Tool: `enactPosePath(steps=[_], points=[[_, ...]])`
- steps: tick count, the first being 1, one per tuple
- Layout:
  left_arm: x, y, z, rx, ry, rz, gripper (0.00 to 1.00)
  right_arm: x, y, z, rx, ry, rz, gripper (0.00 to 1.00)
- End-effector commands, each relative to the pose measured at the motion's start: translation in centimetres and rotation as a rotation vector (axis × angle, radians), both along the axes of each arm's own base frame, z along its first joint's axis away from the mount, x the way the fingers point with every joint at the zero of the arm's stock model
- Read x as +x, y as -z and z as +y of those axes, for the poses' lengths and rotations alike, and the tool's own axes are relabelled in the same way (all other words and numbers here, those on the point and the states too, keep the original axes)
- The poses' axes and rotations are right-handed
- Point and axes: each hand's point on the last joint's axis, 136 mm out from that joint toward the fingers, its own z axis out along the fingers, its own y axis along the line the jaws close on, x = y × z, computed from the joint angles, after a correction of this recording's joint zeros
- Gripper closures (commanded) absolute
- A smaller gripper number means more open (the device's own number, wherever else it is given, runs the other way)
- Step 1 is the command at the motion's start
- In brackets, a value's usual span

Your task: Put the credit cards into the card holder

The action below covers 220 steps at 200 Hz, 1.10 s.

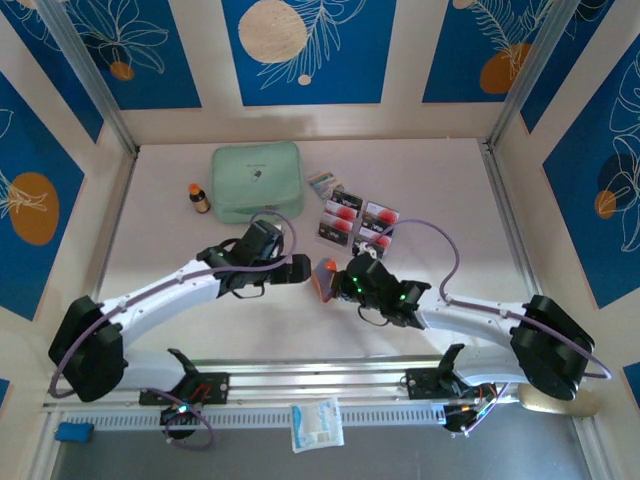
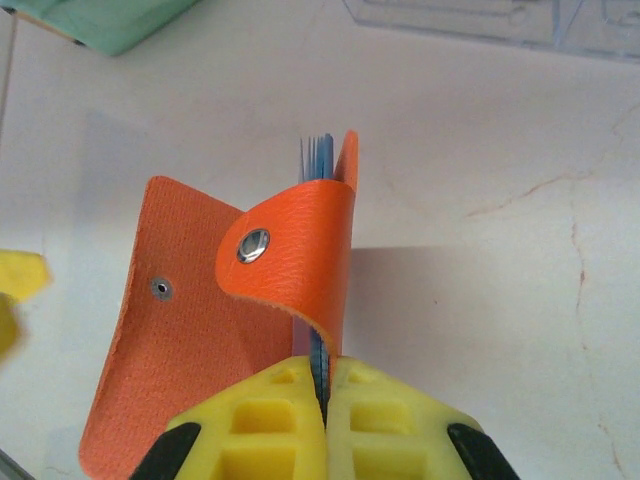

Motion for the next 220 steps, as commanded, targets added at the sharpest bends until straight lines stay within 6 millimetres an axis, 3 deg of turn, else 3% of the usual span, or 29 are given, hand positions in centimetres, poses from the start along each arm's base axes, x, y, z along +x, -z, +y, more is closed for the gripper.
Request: enactPosePath(steps=[1, 21, 72, 138, 182, 220], points=[[1.2, -3.6, -0.4, -0.058, -0.029, -0.1, 0.0, 1.0, -1.6, 1.1, 0.02, 0.029, -0.044, 1.0], [1.3, -3.4, -1.4, -0.07, -0.012, -0.08, 0.0, 1.0, -1.6, 1.6, 0.018, 0.026, -0.045, 1.0], [1.3, 0.0, -2.6, 0.007, 0.021, -0.018, 0.0, 1.0, -1.6, 2.0, 0.01, 0.034, -0.055, 1.0], [-0.6, 4.6, -0.1, 0.18, 0.036, 0.051, 0.0, 1.2, -1.1, 0.9, 0.017, 0.101, -0.034, 1.0], [-1.4, 6.6, 2.0, 0.294, 0.049, 0.071, 0.0, 1.2, 0.9, -0.2, 0.042, 0.181, 0.015, 1.0], [-1.3, 7.6, 2.1, 0.377, 0.095, 0.058, 0.0, 0.8, 3.1, -1.0, 0.063, 0.26, 0.059, 1.0]])
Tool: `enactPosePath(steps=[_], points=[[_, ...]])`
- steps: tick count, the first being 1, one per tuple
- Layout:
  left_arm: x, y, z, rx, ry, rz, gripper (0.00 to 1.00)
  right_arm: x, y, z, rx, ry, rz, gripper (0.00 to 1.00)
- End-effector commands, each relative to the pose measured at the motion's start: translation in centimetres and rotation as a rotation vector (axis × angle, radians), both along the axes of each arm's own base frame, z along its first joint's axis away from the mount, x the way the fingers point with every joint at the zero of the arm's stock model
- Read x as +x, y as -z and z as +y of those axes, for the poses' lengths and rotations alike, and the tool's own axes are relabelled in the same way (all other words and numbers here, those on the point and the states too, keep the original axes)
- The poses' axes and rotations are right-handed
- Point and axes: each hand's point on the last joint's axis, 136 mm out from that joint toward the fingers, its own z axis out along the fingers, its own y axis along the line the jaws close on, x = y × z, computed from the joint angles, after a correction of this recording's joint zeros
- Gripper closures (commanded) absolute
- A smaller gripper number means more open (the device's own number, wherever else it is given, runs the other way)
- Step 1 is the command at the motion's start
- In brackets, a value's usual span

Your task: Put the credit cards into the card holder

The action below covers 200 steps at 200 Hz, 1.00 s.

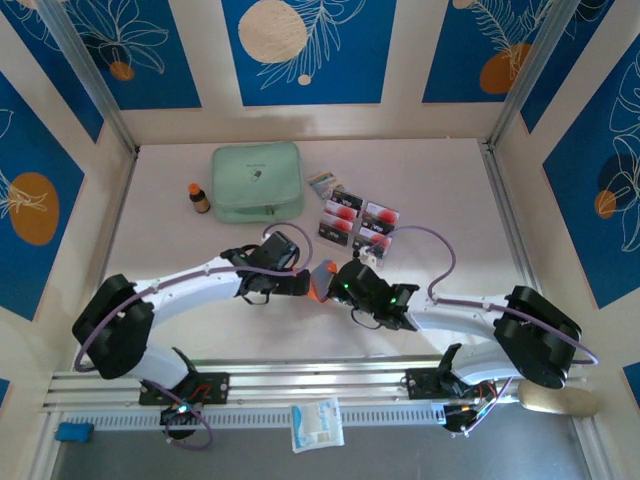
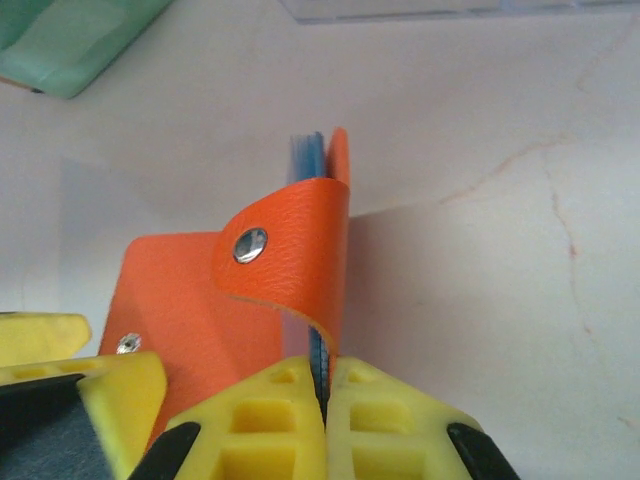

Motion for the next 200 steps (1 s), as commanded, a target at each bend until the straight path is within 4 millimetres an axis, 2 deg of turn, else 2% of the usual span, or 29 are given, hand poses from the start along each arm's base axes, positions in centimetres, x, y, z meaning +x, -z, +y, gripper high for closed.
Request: enactPosePath(steps=[1, 54, 95, 121, 129, 143, 179, 200], points=[[-0.7, 1.3, 0.9, 0.117, 0.057, 0.003, 0.0, 0.5, 1.1, -0.9, 0.034, 0.109, 0.009, 1.0], [-0.9, 2.6, 0.7, 0.246, 0.146, -0.014, 0.0, -0.7, 3.4, -1.6, 0.031, 0.211, 0.037, 1.0], [-0.7, 3.6, 1.7, 0.324, 0.149, -0.015, 0.0, -1.5, 4.4, -1.4, 0.039, 0.239, 0.061, 1.0], [-0.1, 3.3, 2.2, 0.38, 0.158, -0.035, 0.0, -1.9, 4.0, -1.5, 0.035, 0.213, 0.064, 0.7], [0.1, 3.2, 2.3, 0.393, 0.16, -0.041, 0.0, -2.0, 3.7, -1.7, 0.035, 0.21, 0.063, 0.64], [0.4, 3.0, 2.3, 0.407, 0.167, -0.051, 0.0, -2.2, 3.2, -2.4, 0.032, 0.214, 0.058, 0.6], [0.9, 2.4, 2.0, 0.419, 0.175, -0.065, 0.0, -2.5, 1.8, -4.4, -0.004, 0.204, 0.039, 0.59], [1.0, 2.0, 1.9, 0.415, 0.178, -0.072, 0.0, -2.3, 1.0, -5.4, -0.023, 0.185, 0.028, 0.52]])
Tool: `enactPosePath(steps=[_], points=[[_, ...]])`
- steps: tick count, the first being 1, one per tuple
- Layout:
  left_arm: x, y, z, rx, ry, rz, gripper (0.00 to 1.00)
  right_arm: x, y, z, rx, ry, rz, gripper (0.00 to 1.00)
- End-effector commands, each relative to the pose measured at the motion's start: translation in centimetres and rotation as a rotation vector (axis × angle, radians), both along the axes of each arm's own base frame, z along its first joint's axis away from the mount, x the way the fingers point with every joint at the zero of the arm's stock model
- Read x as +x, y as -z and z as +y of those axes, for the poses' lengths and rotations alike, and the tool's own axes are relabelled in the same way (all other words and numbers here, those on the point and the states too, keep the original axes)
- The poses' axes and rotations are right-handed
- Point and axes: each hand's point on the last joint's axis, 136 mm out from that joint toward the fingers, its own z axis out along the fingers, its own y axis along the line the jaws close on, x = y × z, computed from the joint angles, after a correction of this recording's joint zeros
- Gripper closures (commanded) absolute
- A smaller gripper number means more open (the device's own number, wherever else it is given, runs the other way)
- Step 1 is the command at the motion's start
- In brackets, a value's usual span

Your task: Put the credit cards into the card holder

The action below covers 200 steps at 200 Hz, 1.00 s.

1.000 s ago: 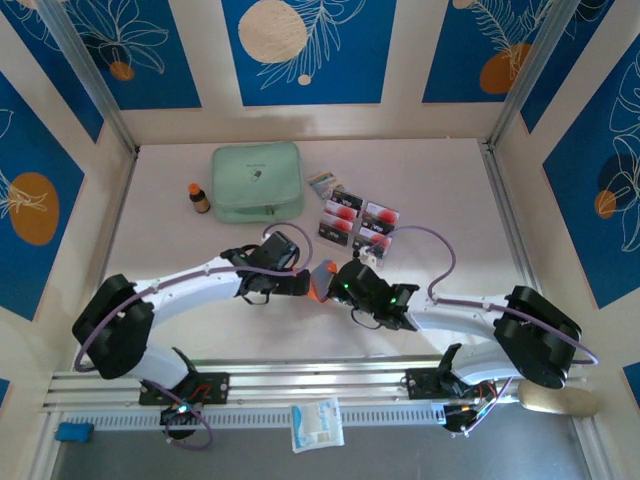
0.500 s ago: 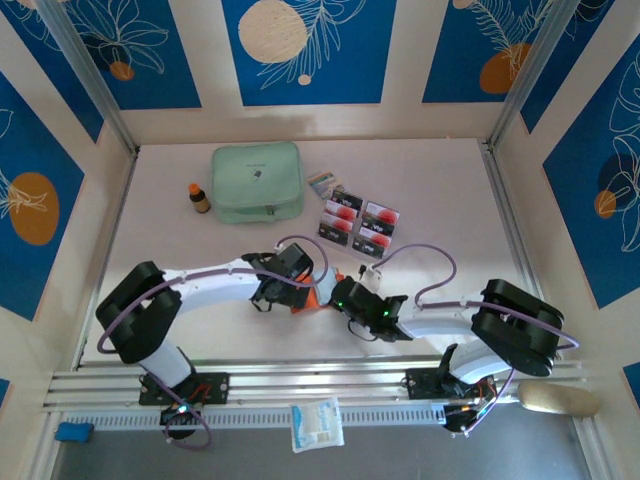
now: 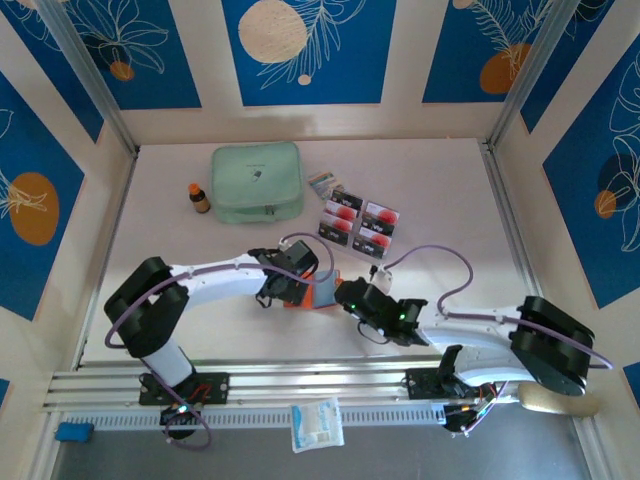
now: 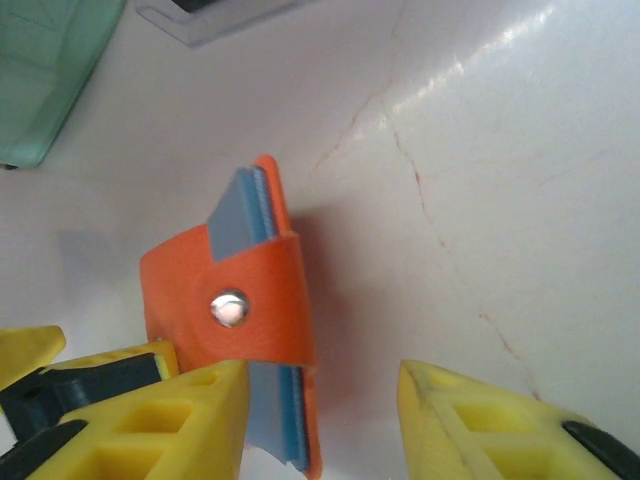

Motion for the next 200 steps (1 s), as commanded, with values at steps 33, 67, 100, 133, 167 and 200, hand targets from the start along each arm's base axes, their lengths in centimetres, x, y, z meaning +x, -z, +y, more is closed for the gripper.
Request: enactPosePath(steps=[33, 67, 100, 133, 167, 200], points=[[-0.1, -0.7, 0.2, 0.035, 0.022, -0.003, 0.0, 0.5, -1.0, -2.6, -0.106, -0.08, 0.0, 0.3], [-0.3, -0.4, 0.1, 0.02, 0.014, 0.006, 0.0, 1.5, -1.0, -1.6, -0.118, -0.17, 0.04, 0.26], [-0.3, -0.4, 0.0, 0.014, 0.009, 0.007, 0.0, 2.0, -0.5, 0.0, -0.181, -0.249, 0.085, 0.25], [-0.4, -0.3, 0.0, 0.014, 0.007, 0.008, 0.0, 2.2, 0.2, 1.4, -0.234, -0.294, 0.114, 0.24], [-0.5, -0.1, 0.1, 0.014, 0.004, 0.009, 0.0, 2.3, 1.7, 0.8, -0.297, -0.274, 0.179, 0.29], [-0.6, 0.1, 0.2, 0.013, 0.002, 0.011, 0.0, 2.5, 2.1, -0.1, -0.261, -0.257, 0.193, 0.59]])
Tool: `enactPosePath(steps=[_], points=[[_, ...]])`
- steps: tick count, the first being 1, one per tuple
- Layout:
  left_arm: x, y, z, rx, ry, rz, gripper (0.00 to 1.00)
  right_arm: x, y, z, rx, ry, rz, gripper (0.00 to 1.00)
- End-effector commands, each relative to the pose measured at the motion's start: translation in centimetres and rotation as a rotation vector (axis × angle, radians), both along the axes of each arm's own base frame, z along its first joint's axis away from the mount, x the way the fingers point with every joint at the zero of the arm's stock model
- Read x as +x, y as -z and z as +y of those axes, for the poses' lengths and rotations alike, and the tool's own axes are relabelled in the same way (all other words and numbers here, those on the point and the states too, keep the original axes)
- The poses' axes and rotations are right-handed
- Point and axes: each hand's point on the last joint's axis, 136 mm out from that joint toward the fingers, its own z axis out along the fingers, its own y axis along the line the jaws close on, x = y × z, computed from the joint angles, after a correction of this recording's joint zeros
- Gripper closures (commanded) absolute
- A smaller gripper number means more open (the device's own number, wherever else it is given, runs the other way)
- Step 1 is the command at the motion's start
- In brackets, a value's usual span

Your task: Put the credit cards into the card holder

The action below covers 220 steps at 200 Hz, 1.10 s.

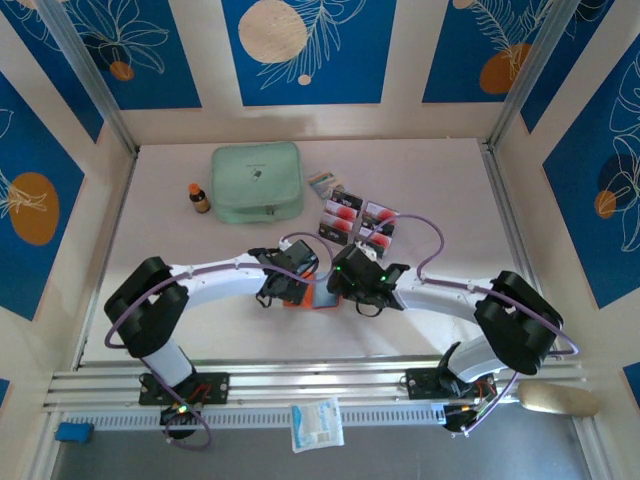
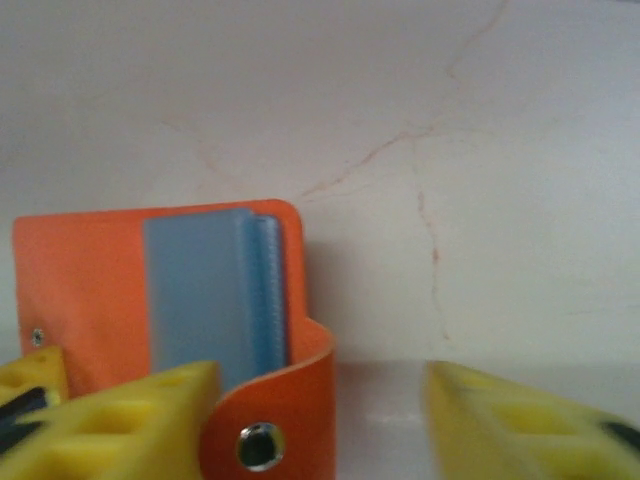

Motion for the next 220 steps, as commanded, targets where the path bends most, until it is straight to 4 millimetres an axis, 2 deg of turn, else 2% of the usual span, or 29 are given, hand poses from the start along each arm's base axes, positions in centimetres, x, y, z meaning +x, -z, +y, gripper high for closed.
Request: enactPosePath(steps=[1, 22, 36, 56, 83, 106, 128, 156, 188, 206, 220], points=[[-0.6, 0.1, 0.2, 0.012, 0.005, 0.012, 0.0, -0.2, 0.2, -0.8, 0.013, 0.009, 0.028, 0.6], [-0.7, 0.2, 0.3, 0.014, 0.003, 0.012, 0.0, -0.2, 0.1, -0.8, 0.067, 0.004, 0.029, 0.72], [-0.7, 0.3, 0.4, 0.014, 0.003, 0.012, 0.0, -0.1, -0.1, -0.7, 0.103, -0.004, 0.03, 0.87], [-0.8, 0.4, 0.5, 0.017, 0.001, 0.013, 0.0, -0.1, -0.1, 0.1, 0.189, -0.026, 0.044, 1.0], [-0.9, 0.4, 0.8, 0.021, -0.004, 0.01, 0.0, -0.2, -0.9, 2.0, 0.369, -0.066, 0.037, 1.0], [-1.1, 0.4, 1.1, 0.022, -0.011, 0.004, 0.0, 0.1, -2.7, 3.4, 0.554, -0.104, -0.015, 1.0], [-1.0, 0.1, 1.5, 0.029, -0.021, -0.009, 0.0, 0.2, -3.0, 3.7, 0.607, -0.11, -0.026, 1.0], [-1.1, 0.1, 1.9, 0.042, -0.024, -0.015, 0.0, 0.0, -1.4, 3.3, 0.58, -0.083, 0.01, 1.0], [-1.3, 0.4, 2.4, 0.058, -0.033, -0.01, 0.0, -0.6, 1.3, 2.3, 0.501, -0.055, 0.07, 1.0], [-1.6, 0.7, 2.7, 0.065, -0.038, -0.003, 0.0, -1.1, 2.5, 1.4, 0.44, -0.049, 0.096, 0.86], [-1.7, 0.9, 2.8, 0.065, -0.041, 0.002, 0.0, -1.3, 2.5, 0.9, 0.407, -0.051, 0.102, 0.77]])
